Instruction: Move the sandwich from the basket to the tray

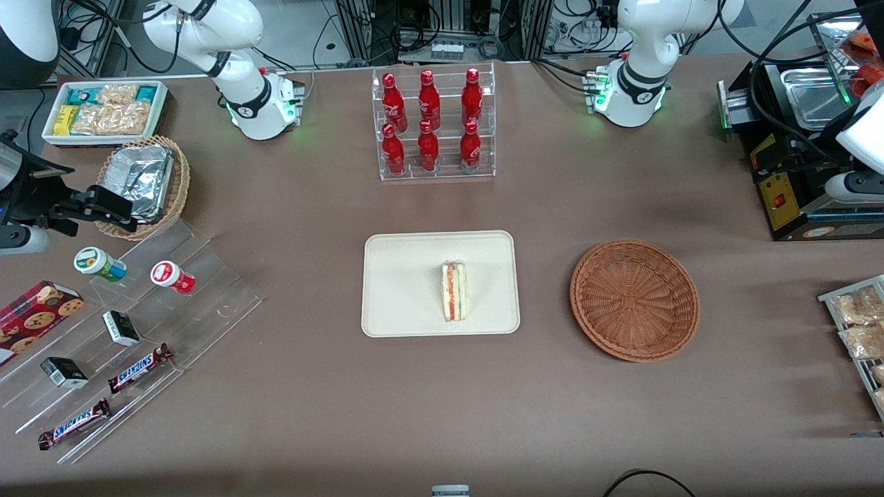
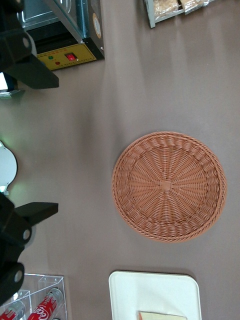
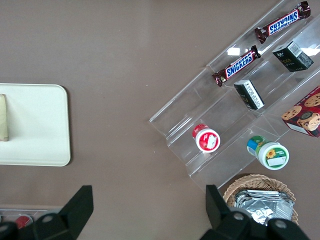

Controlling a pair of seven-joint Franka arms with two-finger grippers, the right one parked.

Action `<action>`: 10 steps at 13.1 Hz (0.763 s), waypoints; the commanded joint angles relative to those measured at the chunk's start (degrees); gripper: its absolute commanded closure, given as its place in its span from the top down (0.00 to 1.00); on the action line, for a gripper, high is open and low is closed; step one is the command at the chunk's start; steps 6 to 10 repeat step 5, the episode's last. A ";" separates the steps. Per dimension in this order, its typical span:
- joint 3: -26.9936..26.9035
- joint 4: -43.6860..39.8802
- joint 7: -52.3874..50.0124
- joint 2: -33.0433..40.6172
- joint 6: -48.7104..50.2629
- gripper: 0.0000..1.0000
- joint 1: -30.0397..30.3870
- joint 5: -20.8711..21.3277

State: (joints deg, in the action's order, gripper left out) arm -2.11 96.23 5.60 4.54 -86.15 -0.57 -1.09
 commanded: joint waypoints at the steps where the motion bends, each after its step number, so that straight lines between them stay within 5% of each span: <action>1: 0.35 -2.00 0.29 -1.54 -0.16 1.00 0.48 -0.32; 10: 0.35 -1.84 -0.68 -1.37 -1.74 1.00 0.39 2.74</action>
